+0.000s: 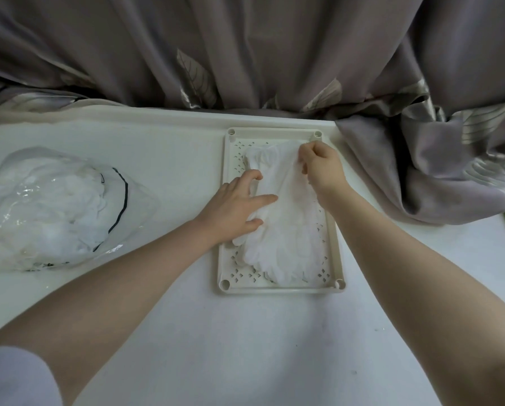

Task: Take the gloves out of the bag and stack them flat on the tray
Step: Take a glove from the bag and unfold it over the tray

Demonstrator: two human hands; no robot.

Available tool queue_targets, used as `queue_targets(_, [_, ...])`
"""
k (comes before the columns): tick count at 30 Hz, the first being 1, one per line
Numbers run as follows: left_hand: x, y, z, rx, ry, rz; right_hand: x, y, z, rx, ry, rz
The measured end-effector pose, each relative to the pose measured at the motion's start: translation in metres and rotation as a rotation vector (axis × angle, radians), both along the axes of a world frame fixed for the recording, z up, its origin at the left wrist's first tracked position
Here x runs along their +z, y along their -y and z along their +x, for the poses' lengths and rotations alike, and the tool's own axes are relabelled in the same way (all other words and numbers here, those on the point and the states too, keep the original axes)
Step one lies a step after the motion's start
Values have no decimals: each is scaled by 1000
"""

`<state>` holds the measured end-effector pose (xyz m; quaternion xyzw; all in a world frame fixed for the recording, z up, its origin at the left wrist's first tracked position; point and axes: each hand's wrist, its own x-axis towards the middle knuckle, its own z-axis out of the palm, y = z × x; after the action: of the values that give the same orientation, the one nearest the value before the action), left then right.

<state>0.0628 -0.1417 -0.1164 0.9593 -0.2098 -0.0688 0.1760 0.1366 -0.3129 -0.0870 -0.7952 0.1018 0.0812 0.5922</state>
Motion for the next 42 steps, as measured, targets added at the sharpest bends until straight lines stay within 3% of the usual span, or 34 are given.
queue_targets(3, [2,1,-1,25,-55,-29,1,1,7,-43,-12,65])
queue_targets(5, [3,2,-2,21,-55,-15,-6,4,7,32,53,-224])
queue_targets(7, [2,1,-3,7,-41,68,-14,2,-8,170,292,-560])
queue_targets(10, [3,-3,-2,-18,-45,243,-28,-3,-46,525,613,-694])
queue_targets(12, [5,-4,-3,-33,-80,335,-34,4,-64,861,523,-759])
queue_targets(14, [9,-7,-5,-40,-131,461,-37,20,-70,1030,321,-932])
queue_targets(16, [13,-12,-8,-37,-182,562,-33,30,-72,1066,180,-1089])
queue_targets(19, [20,-20,-17,-5,-219,554,-20,27,-77,1071,70,-1189])
queue_targets(22, [30,-25,-27,13,-199,468,0,12,-80,937,-29,-1090])
queue_targets(26, [46,-52,-46,42,-147,367,27,-27,-92,720,169,-916])
queue_targets(35, [66,-172,-95,407,132,382,46,-162,-130,883,246,-701])
queue_targets(39, [68,-222,-98,609,-22,392,40,-218,-141,911,229,-668])
queue_targets(42, [69,-253,-97,605,-168,129,35,-254,-144,870,183,-632])
